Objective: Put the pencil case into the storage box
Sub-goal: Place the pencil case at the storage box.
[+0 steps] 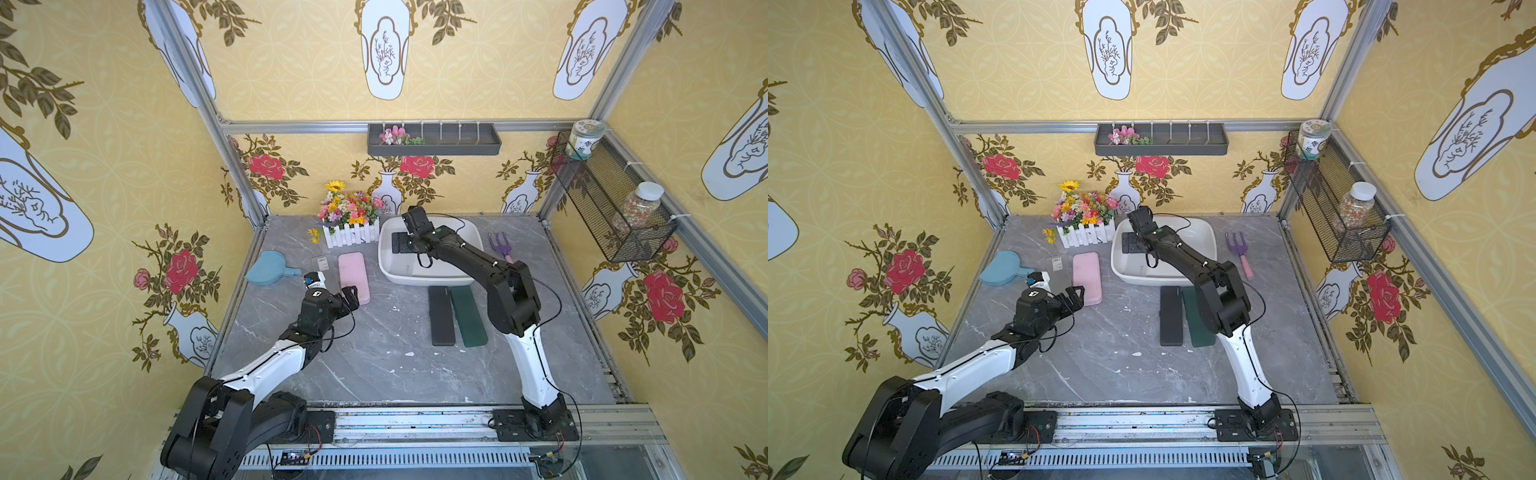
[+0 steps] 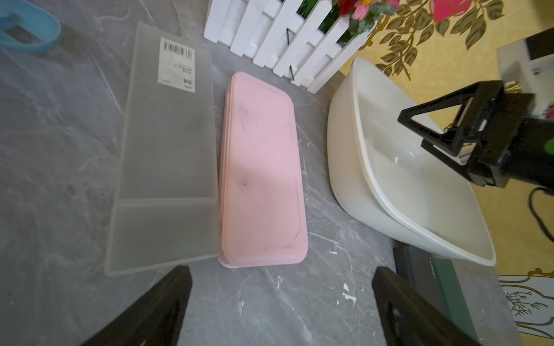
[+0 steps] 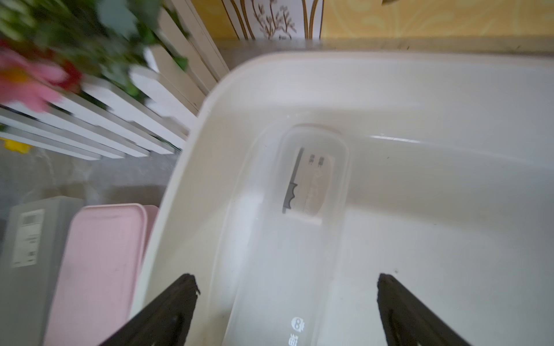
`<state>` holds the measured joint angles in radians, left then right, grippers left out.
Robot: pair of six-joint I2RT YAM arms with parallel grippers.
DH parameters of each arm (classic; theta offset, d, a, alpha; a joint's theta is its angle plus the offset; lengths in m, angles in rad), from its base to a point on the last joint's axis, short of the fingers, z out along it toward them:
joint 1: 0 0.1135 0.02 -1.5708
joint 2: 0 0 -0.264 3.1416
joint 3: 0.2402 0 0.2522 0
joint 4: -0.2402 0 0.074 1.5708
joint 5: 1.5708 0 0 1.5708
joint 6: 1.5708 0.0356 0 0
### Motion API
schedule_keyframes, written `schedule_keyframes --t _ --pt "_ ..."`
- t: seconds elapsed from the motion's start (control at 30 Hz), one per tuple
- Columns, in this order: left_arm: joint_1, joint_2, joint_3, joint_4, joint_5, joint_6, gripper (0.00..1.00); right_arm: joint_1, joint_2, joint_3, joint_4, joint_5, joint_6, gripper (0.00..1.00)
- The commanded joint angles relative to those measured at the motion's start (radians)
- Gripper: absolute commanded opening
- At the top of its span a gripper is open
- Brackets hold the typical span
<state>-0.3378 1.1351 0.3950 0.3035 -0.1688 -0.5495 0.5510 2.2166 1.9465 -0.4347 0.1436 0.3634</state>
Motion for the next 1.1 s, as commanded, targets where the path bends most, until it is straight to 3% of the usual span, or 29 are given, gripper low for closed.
schedule_keyframes --t 0.0,0.27,0.5,0.77,1.07 --pt "0.000 -0.023 0.008 -0.051 -0.018 0.016 1.00 0.003 -0.105 -0.062 0.009 0.044 -0.046 0.97" --pt "-0.001 -0.072 -0.021 -0.065 -0.006 -0.023 1.00 0.033 -0.416 -0.428 -0.101 0.106 -0.054 0.97" --pt "-0.004 -0.051 -0.027 -0.055 0.023 -0.039 1.00 0.138 -0.585 -0.730 -0.155 0.176 0.070 0.97" --pt "-0.012 -0.032 -0.047 -0.027 0.037 -0.040 1.00 0.184 -0.591 -0.899 -0.124 0.171 0.203 0.97" --pt "-0.011 -0.028 -0.066 -0.011 0.054 -0.029 1.00 0.240 -0.476 -0.903 -0.078 0.179 0.293 0.97"
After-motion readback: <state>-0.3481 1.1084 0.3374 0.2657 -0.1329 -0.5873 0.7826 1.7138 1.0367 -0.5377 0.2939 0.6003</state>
